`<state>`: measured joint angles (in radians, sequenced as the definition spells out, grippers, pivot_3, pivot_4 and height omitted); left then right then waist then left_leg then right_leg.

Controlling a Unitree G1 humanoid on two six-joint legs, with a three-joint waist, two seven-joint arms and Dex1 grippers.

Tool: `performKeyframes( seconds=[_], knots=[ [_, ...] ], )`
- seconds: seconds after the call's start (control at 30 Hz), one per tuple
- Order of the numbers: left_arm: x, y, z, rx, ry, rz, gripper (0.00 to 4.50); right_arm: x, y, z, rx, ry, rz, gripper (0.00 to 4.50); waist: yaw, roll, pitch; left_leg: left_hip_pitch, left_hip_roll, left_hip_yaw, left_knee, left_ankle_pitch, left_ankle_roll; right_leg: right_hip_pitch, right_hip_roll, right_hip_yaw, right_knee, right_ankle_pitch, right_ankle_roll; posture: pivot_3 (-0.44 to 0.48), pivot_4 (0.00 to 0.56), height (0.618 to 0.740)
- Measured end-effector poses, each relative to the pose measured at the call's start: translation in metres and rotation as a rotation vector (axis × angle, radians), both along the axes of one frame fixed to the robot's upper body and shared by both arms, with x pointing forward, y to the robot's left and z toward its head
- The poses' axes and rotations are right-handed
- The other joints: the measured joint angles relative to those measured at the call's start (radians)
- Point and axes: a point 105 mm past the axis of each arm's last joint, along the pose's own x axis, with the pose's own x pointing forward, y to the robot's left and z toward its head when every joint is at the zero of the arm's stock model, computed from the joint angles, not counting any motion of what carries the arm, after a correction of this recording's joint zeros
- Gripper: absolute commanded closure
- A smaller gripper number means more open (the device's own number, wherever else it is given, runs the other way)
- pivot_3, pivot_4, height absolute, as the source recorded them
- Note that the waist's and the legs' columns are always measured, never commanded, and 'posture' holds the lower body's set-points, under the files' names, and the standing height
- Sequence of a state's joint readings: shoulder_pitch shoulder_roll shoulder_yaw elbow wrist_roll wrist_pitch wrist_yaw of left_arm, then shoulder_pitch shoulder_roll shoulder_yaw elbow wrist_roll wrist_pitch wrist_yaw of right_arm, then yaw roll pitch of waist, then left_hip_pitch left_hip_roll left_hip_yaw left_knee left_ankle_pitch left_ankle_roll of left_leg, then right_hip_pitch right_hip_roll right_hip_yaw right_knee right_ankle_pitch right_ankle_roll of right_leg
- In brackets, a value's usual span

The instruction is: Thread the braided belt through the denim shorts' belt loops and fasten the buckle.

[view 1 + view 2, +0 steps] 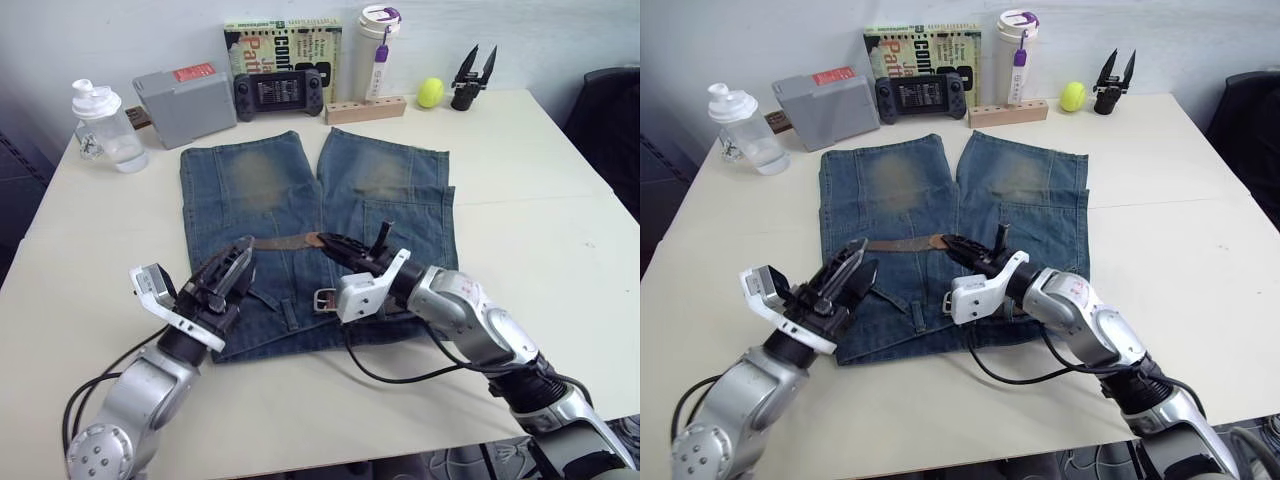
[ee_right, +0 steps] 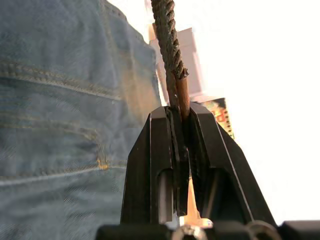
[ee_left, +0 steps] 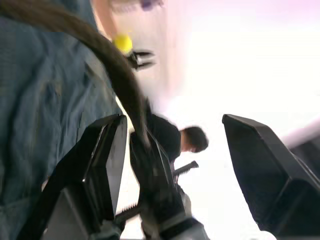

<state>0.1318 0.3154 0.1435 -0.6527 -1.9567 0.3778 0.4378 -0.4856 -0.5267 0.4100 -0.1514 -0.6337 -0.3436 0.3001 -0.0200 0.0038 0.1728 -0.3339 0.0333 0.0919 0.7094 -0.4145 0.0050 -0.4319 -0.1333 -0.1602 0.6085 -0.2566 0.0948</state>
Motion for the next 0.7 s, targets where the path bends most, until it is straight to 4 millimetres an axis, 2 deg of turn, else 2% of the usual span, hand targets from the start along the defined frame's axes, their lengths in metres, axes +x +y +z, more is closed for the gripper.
performKeyframes(
  seconds=[0.2, 0.43, 0.53, 0.7],
  knots=[
    [0.007, -0.005, -0.007, -0.067, 0.111, 0.036, 1.13, -0.008, 0.004, -0.005, -0.003, -0.032, 0.027, 4.46, 0.01, 0.0, 0.0, 0.0, 0.0, -0.002, 0.001, 0.0, 0.0, 0.004, 0.0, -0.001, -0.003, 0.0, 0.0, 0.0, 0.15, 0.722],
    [0.006, -0.015, -0.009, -0.089, 0.125, -0.005, 1.13, -0.011, 0.008, -0.006, -0.007, -0.041, 0.048, 4.46, 0.019, 0.0, 0.0, -0.001, 0.0, -0.002, 0.004, 0.0, 0.0, 0.005, 0.001, -0.002, -0.003, 0.0, 0.0, 0.0, 0.15, 0.722],
    [0.009, -0.017, -0.015, -0.096, 0.143, -0.016, 1.92, -0.012, 0.007, -0.008, -0.007, -0.035, 0.047, 4.5, 0.02, 0.0, 0.0, -0.001, 0.0, -0.002, 0.004, 0.0, 0.0, 0.005, 0.001, -0.002, -0.003, 0.0, 0.0, 0.0, 0.15, 0.722],
    [0.01, -0.017, -0.013, -0.113, 0.133, -0.017, 4.18, -0.012, 0.007, -0.009, -0.006, -0.03, 0.044, 4.5, 0.02, 0.0, 0.0, -0.001, 0.0, -0.002, 0.004, 0.0, 0.0, 0.005, 0.001, -0.002, -0.003, 0.0, 0.0, 0.0, 0.15, 0.722]
  ],
)
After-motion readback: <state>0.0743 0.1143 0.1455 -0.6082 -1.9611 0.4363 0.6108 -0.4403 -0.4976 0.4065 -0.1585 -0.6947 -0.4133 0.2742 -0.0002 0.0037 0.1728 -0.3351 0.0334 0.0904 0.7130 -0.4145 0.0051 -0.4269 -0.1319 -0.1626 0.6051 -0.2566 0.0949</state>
